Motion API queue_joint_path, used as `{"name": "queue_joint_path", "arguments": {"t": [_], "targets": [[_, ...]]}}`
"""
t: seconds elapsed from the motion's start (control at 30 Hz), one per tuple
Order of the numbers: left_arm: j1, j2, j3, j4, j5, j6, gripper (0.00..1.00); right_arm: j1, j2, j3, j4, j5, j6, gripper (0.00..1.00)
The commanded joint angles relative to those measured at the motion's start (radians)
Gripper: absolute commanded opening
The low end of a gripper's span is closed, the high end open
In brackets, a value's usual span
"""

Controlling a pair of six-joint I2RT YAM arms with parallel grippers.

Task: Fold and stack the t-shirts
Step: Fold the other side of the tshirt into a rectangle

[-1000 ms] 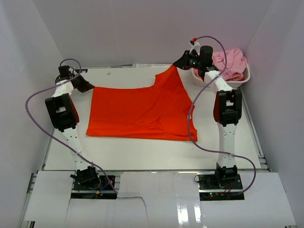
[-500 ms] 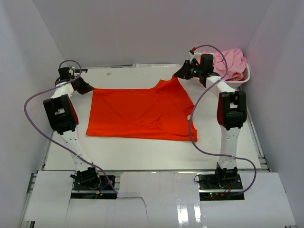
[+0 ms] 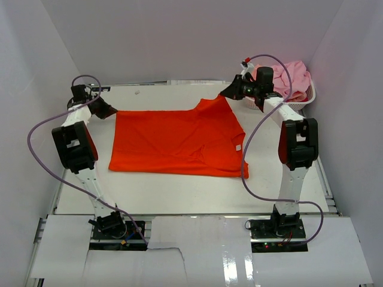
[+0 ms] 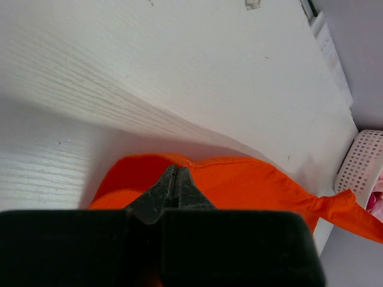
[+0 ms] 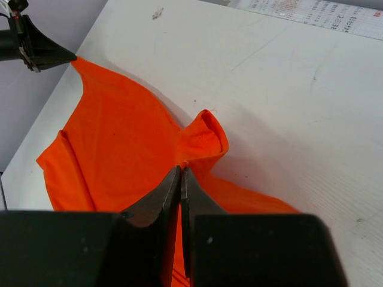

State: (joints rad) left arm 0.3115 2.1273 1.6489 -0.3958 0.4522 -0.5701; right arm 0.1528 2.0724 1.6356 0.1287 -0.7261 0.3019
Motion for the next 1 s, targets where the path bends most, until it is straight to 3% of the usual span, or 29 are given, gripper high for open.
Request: {"name": "queue_joint_path", "arguments": {"t": [0.0, 0.97], "targets": [[0.009, -0.09, -0.012, 0.029, -0.007, -0.002, 0.0, -0.002, -0.066, -0.019, 0.026, -0.024, -0.026, 0.08], [0.041, -0.184, -0.126, 0.028, 0.003, -0.008, 0.0, -0.002, -0.262, -0.273, 0.057, -0.016, -0.056, 0.08]]}}
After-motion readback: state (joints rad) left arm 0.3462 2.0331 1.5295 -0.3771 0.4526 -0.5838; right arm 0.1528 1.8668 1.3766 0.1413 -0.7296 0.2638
